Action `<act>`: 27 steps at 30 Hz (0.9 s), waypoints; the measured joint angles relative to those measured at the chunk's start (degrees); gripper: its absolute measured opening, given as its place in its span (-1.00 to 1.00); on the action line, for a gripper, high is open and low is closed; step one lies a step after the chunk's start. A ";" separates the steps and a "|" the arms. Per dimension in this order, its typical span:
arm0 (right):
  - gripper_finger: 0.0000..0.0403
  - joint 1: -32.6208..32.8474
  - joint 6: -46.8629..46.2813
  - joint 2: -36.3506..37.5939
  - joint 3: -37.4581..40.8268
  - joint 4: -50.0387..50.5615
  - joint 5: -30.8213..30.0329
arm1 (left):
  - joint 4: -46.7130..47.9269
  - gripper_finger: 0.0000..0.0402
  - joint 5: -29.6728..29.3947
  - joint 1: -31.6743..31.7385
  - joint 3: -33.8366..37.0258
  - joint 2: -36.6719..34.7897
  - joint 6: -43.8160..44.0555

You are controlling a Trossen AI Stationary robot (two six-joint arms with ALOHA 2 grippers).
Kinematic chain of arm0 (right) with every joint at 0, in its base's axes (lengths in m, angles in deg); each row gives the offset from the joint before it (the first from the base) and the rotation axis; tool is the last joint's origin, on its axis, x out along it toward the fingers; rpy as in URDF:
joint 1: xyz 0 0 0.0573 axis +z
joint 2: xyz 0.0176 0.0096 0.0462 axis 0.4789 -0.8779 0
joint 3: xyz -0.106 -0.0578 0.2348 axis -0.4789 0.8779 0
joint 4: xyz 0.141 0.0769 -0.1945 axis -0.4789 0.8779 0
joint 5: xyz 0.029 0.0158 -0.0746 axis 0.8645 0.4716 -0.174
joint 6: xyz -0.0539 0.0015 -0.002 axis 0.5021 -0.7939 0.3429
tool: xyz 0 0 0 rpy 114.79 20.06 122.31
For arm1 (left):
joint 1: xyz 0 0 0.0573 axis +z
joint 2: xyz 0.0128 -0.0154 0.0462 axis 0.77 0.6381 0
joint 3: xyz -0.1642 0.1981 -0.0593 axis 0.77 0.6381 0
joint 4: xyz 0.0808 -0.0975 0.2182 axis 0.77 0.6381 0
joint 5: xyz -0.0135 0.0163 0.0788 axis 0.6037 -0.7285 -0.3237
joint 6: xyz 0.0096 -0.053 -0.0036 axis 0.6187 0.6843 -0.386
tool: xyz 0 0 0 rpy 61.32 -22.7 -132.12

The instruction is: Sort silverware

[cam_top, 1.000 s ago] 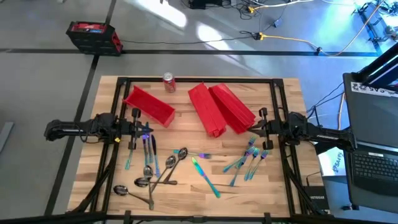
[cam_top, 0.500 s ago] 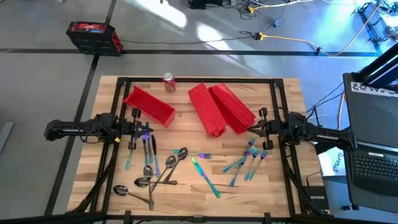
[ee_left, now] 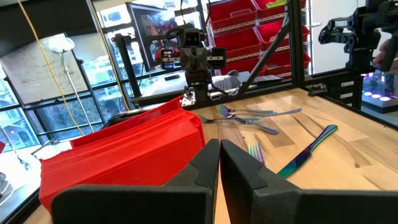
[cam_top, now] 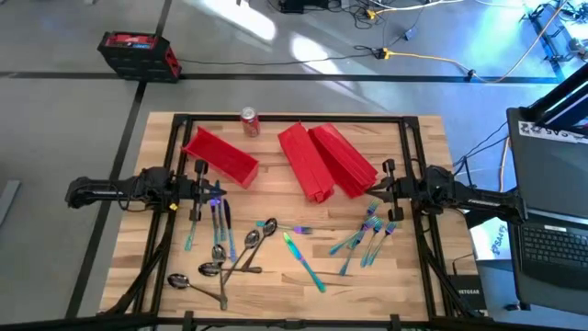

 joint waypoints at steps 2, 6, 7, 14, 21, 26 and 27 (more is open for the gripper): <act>-1.00 -0.01 0.02 -0.01 -0.01 0.00 -1.41 | 0.00 -1.00 0.00 -0.01 0.00 0.00 0.00; -1.00 -0.01 0.02 -0.01 -0.01 0.00 -3.25 | 0.00 -1.00 0.00 0.02 0.01 -0.02 0.00; -1.00 -0.01 0.02 0.01 0.01 0.07 -3.25 | 0.00 -1.00 -0.01 0.01 0.00 -0.01 0.00; -1.00 0.00 -2.32 0.00 0.01 -0.09 -2.52 | 0.00 -1.00 0.00 -0.01 0.00 -0.02 0.00; -1.00 0.01 -14.80 -0.01 -0.01 -0.06 -0.84 | 0.00 -1.00 0.00 -0.01 0.01 -0.02 0.00; -1.00 0.01 -21.08 0.01 -0.01 0.07 -0.80 | 0.00 -1.00 0.00 0.02 0.02 -0.01 0.00; -1.00 0.01 -23.75 0.00 0.01 0.09 -0.80 | 0.00 -1.00 0.00 -0.01 0.02 -0.02 0.00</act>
